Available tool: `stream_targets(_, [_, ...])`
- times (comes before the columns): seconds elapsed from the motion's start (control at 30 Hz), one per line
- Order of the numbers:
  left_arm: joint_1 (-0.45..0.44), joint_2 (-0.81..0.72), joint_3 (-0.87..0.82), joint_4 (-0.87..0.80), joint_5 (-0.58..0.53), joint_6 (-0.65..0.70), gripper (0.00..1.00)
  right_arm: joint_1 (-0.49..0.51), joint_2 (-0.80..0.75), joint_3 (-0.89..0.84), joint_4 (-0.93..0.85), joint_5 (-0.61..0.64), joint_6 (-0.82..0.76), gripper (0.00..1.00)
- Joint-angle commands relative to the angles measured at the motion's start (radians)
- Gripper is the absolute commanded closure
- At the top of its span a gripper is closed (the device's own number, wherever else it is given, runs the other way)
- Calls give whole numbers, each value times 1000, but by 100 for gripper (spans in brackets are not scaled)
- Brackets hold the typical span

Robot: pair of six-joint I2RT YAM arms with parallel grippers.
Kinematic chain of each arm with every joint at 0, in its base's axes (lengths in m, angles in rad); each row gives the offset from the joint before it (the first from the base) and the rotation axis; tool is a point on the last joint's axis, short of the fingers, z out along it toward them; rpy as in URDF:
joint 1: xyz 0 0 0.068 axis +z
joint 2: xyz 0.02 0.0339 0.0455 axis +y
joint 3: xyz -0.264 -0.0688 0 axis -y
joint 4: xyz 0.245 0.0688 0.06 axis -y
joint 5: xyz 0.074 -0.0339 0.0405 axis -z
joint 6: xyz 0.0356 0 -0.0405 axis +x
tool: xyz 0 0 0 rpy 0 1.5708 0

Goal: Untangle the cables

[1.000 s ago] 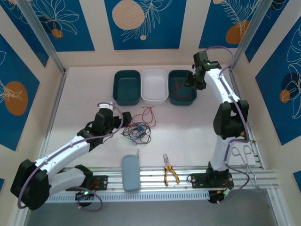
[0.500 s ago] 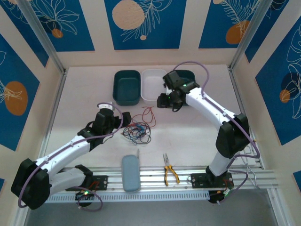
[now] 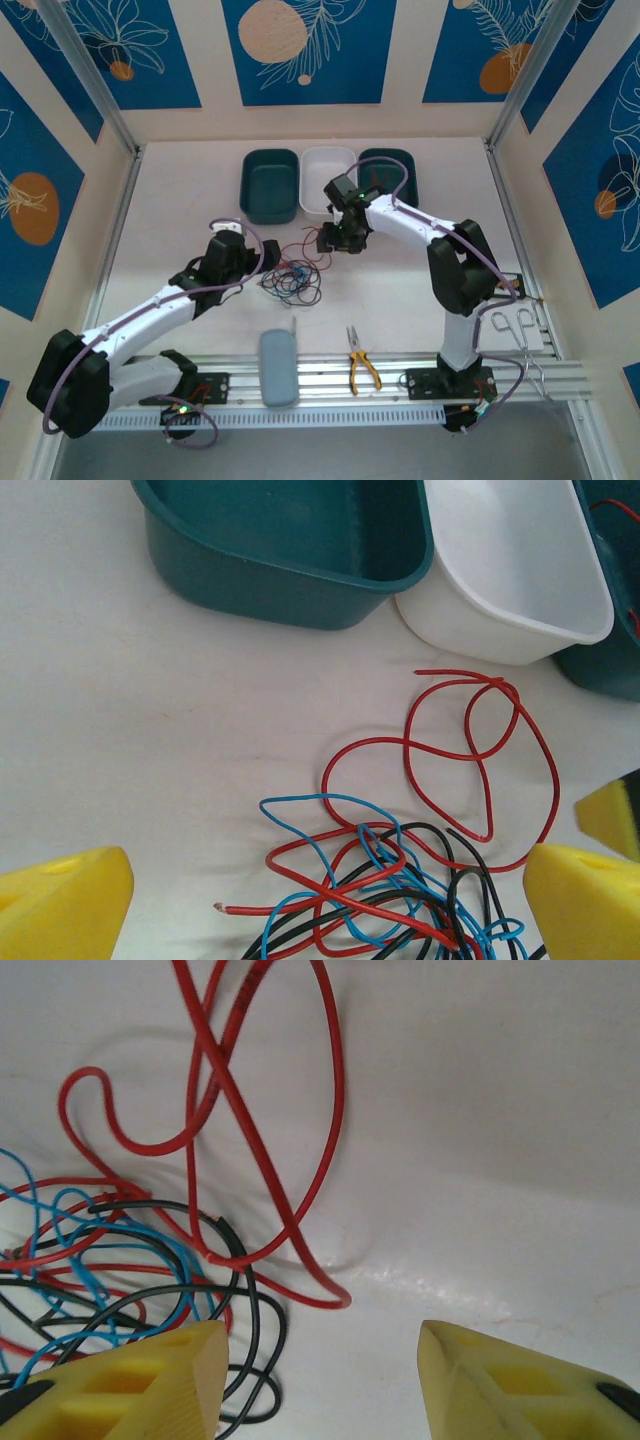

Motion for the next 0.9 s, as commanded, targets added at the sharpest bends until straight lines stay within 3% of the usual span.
stream_targets(0.0, [3, 14, -1, -9, 18, -5, 0, 7, 43, 0, 38, -48, 11, 47])
stream_targets(0.13, [3, 18, -1, -5, 29, -5, 0, 10, 92, 21, 47, -44, 5, 50])
stream_targets(0.27, [3, 17, 0, -4, 34, -5, 0, 16, 103, 30, 45, -15, -5, 59])
stream_targets(0.53, [3, -1, -2, 12, 35, -3, 0, 58, -8, 18, 0, 127, -37, 100])
stream_targets(0.87, [2, -32, -2, 32, 44, 27, 0, 182, -223, 72, -92, 328, -128, 100])
